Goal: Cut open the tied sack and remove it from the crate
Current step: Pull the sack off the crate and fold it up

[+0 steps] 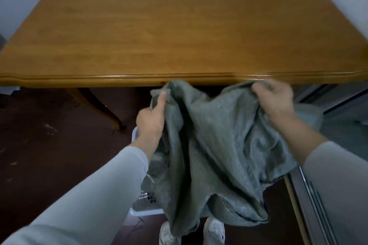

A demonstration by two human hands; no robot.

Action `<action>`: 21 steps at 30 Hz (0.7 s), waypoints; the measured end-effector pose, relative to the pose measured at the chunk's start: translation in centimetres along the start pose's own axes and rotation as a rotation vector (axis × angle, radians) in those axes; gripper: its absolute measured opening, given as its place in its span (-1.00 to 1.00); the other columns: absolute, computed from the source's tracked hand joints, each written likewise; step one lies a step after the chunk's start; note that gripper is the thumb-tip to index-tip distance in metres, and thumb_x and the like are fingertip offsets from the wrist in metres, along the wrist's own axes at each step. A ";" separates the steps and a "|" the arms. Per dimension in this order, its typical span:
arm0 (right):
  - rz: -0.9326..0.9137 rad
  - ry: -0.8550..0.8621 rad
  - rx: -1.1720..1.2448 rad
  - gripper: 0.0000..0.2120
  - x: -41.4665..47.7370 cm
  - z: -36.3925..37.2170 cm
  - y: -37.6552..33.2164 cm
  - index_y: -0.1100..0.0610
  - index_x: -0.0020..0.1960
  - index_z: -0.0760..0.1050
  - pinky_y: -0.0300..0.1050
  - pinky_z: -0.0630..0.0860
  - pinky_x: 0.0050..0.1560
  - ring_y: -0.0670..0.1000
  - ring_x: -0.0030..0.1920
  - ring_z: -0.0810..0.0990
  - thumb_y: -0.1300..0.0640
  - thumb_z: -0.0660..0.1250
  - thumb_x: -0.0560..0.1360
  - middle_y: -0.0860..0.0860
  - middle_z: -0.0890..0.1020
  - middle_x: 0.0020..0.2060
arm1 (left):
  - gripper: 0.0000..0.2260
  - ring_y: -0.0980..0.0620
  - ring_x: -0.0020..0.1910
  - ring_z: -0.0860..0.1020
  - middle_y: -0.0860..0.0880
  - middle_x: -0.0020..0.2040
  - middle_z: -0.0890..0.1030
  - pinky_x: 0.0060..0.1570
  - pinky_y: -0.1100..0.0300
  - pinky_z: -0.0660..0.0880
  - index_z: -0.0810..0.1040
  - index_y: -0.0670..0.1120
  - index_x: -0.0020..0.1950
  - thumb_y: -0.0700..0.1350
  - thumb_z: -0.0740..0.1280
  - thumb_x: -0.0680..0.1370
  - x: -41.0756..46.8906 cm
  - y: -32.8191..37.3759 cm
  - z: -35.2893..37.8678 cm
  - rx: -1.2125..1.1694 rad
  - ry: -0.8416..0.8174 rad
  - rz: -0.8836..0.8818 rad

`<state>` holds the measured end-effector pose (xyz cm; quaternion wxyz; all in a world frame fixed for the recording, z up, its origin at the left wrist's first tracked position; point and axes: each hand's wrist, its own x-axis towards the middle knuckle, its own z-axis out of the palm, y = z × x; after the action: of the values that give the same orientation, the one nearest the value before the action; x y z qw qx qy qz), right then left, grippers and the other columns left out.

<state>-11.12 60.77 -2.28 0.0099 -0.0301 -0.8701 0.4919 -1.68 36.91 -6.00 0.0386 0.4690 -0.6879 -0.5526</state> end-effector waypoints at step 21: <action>0.240 -1.075 -0.798 -0.23 -2.2 14.9 18.7 -0.10 0.46 0.23 0.02 0.17 0.47 0.20 0.50 0.08 -0.07 0.46 0.31 0.10 0.02 0.53 | -0.44 -0.15 0.30 0.47 -0.15 0.32 0.52 0.32 0.02 0.38 0.50 -0.09 0.30 0.25 0.29 0.45 4.7 -18.2 1.9 0.649 -0.431 -0.319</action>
<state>-8.78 57.51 -25.93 -0.4905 0.1209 -0.8595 0.0773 5.64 35.98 -23.43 -0.3421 0.4310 -0.7374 -0.3917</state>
